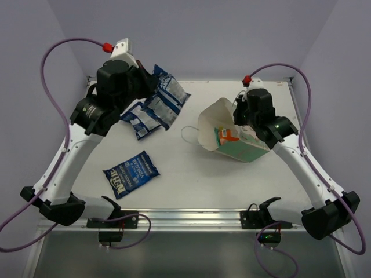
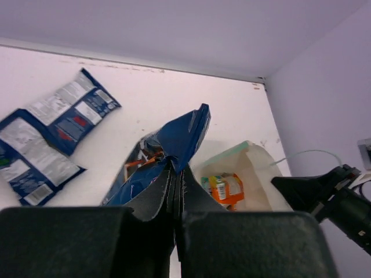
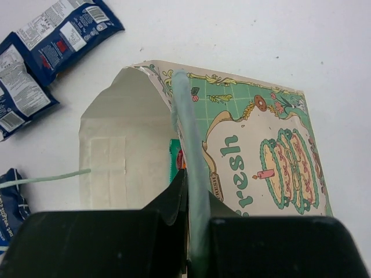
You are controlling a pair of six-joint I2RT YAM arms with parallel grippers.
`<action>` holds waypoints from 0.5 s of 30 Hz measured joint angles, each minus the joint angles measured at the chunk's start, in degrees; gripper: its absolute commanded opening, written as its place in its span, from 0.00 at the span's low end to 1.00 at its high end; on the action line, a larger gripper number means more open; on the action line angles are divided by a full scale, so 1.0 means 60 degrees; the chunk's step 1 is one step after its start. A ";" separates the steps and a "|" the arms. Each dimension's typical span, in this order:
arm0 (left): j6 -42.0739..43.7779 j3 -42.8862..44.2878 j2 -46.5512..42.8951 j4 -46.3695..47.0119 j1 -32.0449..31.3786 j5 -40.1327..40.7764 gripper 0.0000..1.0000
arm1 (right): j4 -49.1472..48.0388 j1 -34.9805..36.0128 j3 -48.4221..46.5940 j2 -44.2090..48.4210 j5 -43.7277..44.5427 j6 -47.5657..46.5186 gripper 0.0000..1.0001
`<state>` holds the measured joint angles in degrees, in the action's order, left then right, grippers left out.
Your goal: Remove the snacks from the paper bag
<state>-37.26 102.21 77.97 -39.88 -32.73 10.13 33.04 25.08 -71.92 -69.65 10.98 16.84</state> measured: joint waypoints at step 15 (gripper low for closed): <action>0.1585 -0.1290 0.0033 -0.0273 0.0437 0.0707 0.00 | 0.0248 -0.0127 0.0175 0.0572 -0.0004 -0.0215 0.00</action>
<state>-27.75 94.48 78.17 -41.52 -30.11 14.37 34.52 24.32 -70.87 -66.22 10.96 15.55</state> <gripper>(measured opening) 0.021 0.010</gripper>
